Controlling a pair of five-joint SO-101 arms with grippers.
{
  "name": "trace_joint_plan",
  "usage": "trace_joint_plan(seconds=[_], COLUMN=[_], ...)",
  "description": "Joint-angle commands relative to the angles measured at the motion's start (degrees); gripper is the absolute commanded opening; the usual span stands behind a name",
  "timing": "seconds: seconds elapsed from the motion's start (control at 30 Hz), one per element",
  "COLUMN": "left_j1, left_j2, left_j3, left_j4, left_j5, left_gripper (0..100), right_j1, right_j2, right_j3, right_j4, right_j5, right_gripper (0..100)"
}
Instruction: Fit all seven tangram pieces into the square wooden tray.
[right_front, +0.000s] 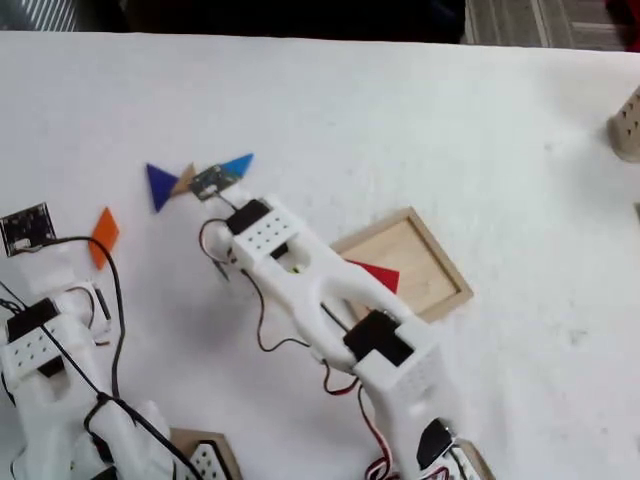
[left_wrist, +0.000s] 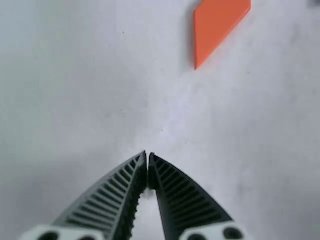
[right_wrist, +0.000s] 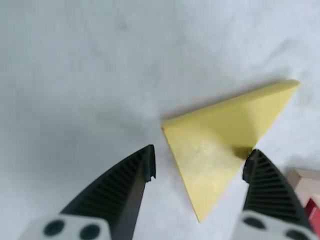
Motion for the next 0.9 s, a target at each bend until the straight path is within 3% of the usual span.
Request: trace_joint_plan(seconds=[0.0,0.87], left_j1=[0.84,0.92], left_j2=[-1.45,-1.45], left_j3=[-0.26,-0.18], left_j4=[-1.14,-1.14], left_j5=[-0.7,-0.7], left_gripper=[2,2], right_j1=[-1.1,-1.71], right_j2=[-5.05,5.05], right_j3=[-1.58,-3.78], right_j4=[-0.48,0.92], right_j5=[-0.18,-0.09], right_gripper=[27.9,27.9])
